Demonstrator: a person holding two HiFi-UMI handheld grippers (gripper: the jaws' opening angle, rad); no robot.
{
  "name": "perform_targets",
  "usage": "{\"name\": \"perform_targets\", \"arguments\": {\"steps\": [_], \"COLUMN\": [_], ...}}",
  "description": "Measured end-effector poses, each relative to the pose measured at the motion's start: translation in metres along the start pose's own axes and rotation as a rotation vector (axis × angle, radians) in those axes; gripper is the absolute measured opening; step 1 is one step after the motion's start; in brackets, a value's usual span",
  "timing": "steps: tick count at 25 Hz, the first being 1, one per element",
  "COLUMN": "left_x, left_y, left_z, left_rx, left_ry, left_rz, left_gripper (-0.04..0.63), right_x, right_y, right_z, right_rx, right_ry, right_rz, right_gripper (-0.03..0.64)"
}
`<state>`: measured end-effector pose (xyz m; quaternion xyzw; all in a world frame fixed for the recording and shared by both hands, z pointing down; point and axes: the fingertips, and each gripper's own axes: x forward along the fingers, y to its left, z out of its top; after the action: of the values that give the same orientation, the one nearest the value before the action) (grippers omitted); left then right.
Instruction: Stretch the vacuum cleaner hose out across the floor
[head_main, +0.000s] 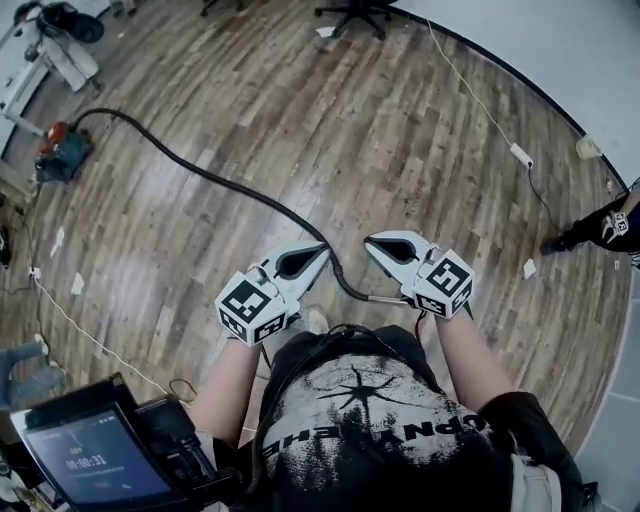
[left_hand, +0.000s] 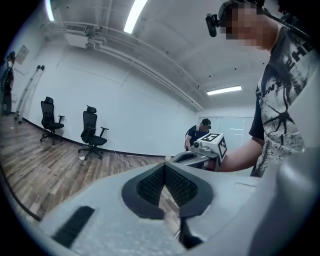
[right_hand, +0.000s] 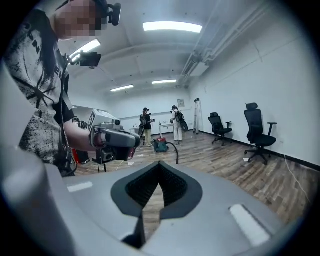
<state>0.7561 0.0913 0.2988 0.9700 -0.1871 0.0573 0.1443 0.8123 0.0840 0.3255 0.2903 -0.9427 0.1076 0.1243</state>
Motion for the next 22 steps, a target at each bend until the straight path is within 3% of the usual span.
{"name": "perform_targets", "arguments": {"steps": [6, 8, 17, 22], "left_x": [0.004, 0.013, 0.071, 0.106], "left_y": [-0.027, -0.038, -0.093, -0.144], "left_z": [0.027, 0.038, 0.069, 0.077], "left_rx": [-0.080, -0.074, 0.080, 0.035], "left_ry": [-0.092, -0.112, -0.117, -0.190], "left_rz": [-0.043, -0.050, 0.065, 0.072], "left_gripper": [0.000, 0.000, 0.000, 0.000], "right_x": [-0.052, -0.073, -0.147, -0.196], "right_y": [0.006, 0.004, -0.013, -0.016], "right_z": [0.050, 0.065, 0.063, 0.049], "right_rx": [0.000, -0.030, -0.103, -0.102], "right_ry": [-0.190, -0.240, -0.246, -0.265], "right_rz": [-0.047, -0.049, 0.043, 0.096], "right_gripper": [0.006, 0.006, 0.006, 0.006]}}
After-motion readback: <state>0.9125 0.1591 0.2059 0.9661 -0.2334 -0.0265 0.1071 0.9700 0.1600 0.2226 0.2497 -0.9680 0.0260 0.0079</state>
